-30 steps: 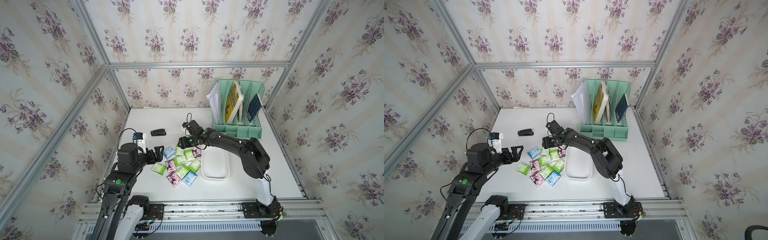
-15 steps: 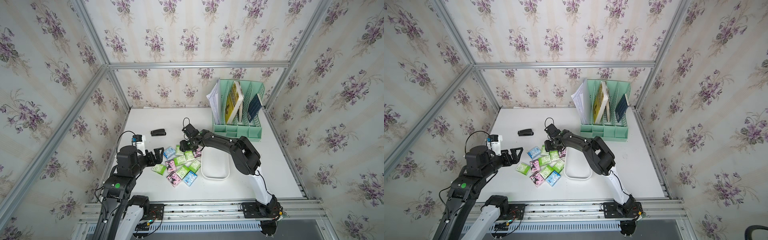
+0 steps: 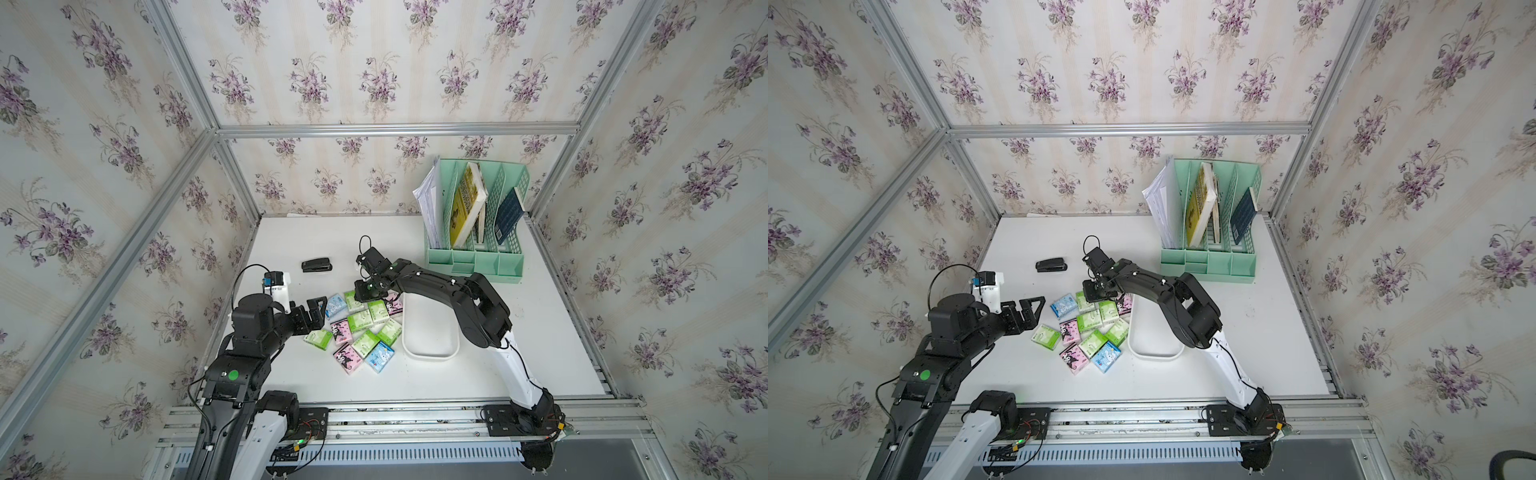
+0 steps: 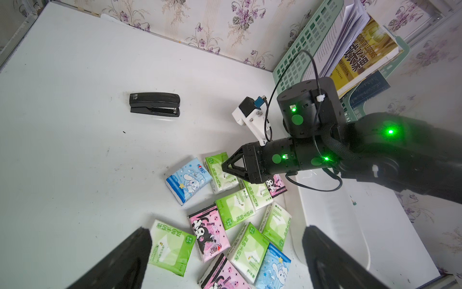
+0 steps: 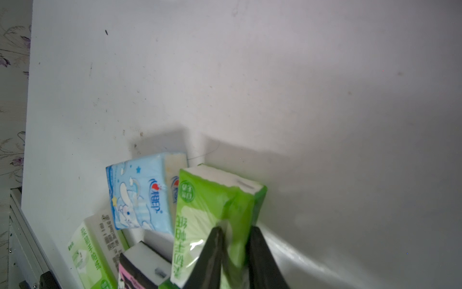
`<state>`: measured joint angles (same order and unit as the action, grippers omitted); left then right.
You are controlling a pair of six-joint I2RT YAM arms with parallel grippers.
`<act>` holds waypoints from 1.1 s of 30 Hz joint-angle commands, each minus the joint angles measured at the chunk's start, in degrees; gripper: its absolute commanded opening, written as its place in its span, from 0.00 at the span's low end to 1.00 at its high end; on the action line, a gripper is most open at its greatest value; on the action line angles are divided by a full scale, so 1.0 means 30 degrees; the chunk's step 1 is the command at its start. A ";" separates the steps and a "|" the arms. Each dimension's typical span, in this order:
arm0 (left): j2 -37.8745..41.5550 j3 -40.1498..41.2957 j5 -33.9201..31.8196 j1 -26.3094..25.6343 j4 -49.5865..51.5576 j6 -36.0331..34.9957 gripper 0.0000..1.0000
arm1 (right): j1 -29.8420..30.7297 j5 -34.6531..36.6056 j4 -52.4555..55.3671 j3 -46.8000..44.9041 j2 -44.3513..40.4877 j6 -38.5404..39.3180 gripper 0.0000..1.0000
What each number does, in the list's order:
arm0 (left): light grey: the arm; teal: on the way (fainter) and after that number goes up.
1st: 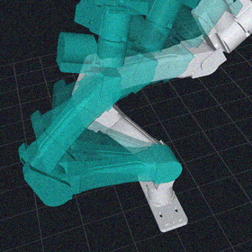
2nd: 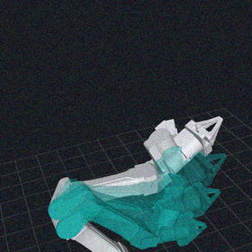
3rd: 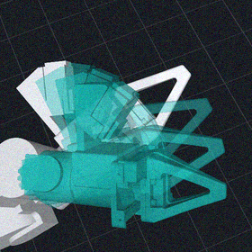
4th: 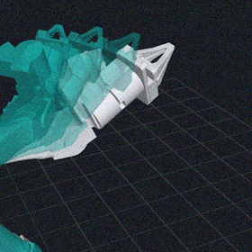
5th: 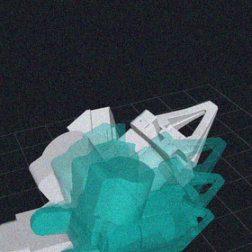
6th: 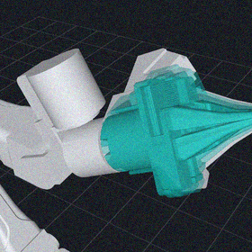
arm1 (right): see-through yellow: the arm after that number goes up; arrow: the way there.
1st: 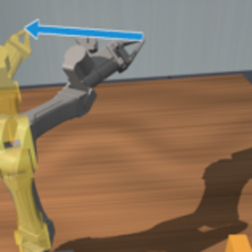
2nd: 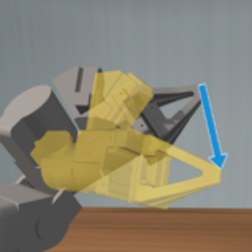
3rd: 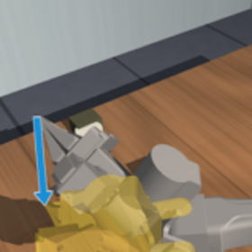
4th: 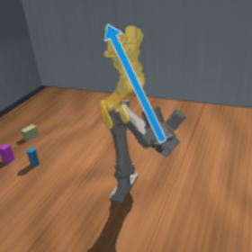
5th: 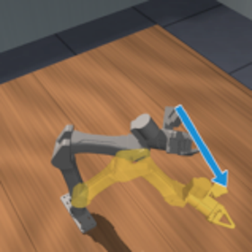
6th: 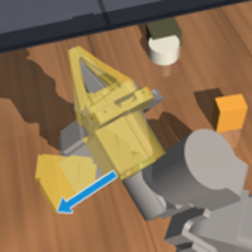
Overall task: Put the pocket tissues into the storage box
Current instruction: Pick up the pocket tissues from the center of the board, then place the pocket tissues in the storage box.
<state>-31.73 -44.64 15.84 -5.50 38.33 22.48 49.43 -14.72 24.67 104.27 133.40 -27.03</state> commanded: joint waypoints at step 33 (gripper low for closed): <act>-0.0436 -0.1831 0.0890 -0.0273 0.1193 0.0943 0.99 | -0.4262 0.1920 -0.1307 -1.6334 -1.7889 0.0031 0.00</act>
<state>-32.82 -50.13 17.85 -6.15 43.59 24.47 36.77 -8.29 24.27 58.17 80.20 -22.59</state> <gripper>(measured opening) 0.988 0.077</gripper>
